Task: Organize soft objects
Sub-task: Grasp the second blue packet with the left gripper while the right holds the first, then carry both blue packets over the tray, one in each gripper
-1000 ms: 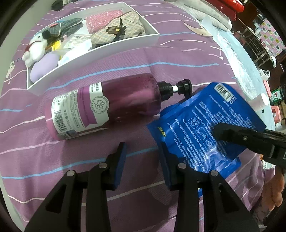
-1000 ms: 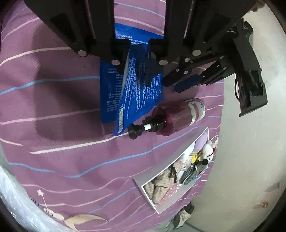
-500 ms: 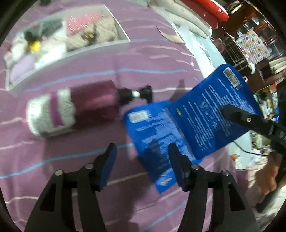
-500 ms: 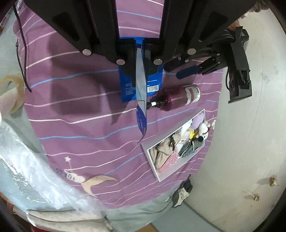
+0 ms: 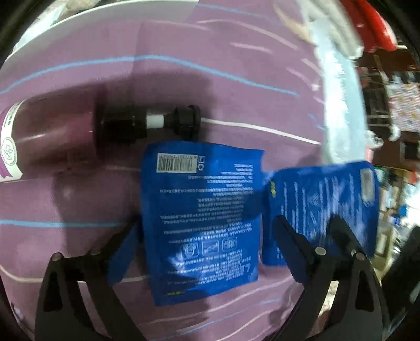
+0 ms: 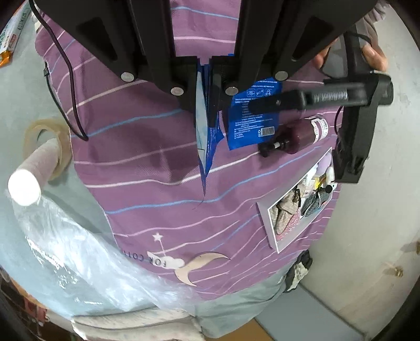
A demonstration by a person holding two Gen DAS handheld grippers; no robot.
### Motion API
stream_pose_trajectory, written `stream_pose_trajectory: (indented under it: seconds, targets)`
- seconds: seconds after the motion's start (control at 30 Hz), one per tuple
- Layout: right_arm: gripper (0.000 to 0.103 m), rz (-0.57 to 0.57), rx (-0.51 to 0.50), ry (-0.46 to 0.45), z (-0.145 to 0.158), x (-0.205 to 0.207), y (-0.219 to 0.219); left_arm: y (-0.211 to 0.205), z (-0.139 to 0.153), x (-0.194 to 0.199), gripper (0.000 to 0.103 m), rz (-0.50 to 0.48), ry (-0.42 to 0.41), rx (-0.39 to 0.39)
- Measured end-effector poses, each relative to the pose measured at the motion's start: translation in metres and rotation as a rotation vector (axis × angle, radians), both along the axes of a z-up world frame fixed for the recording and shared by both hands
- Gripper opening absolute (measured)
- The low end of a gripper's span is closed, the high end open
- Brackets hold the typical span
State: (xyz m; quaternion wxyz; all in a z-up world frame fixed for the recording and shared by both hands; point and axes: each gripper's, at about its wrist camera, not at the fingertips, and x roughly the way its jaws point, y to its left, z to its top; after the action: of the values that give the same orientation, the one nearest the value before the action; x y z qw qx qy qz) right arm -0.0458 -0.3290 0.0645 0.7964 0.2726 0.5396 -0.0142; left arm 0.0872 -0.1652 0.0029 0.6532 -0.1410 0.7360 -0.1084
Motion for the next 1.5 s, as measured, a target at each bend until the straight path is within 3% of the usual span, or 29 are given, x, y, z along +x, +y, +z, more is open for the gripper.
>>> stream_pose_trajectory:
  seconds: [0.13, 0.33, 0.47, 0.53, 0.7, 1.17, 1.5]
  targets:
    - [0.002, -0.008, 0.031, -0.004, -0.008, -0.004, -0.006, -0.026, -0.006, 0.000, 0.102, -0.069, -0.008, 0.141]
    - [0.002, -0.046, 0.049, -0.016, -0.008, -0.013, -0.020, -0.059, -0.019, -0.017, 0.102, -0.183, -0.087, 0.351]
    - [0.002, -0.042, 0.057, -0.021, -0.006, -0.015, -0.019, -0.053, -0.012, -0.024, 0.097, -0.157, -0.123, 0.338]
    - [0.002, -0.032, 0.061, -0.025, -0.005, -0.014, -0.017, -0.041, -0.002, -0.036, 0.083, -0.144, -0.141, 0.343]
    - [0.002, -0.010, 0.079, -0.029, -0.001, -0.012, -0.009, -0.028, 0.012, -0.045, 0.067, -0.122, -0.159, 0.329]
    - [0.002, 0.053, 0.071, -0.049, 0.026, -0.001, 0.018, 0.014, 0.050, -0.060, 0.063, -0.120, -0.126, 0.148]
    - [0.002, 0.108, 0.035, -0.055, 0.048, 0.014, 0.042, 0.038, 0.097, -0.066, 0.063, -0.140, -0.208, 0.123]
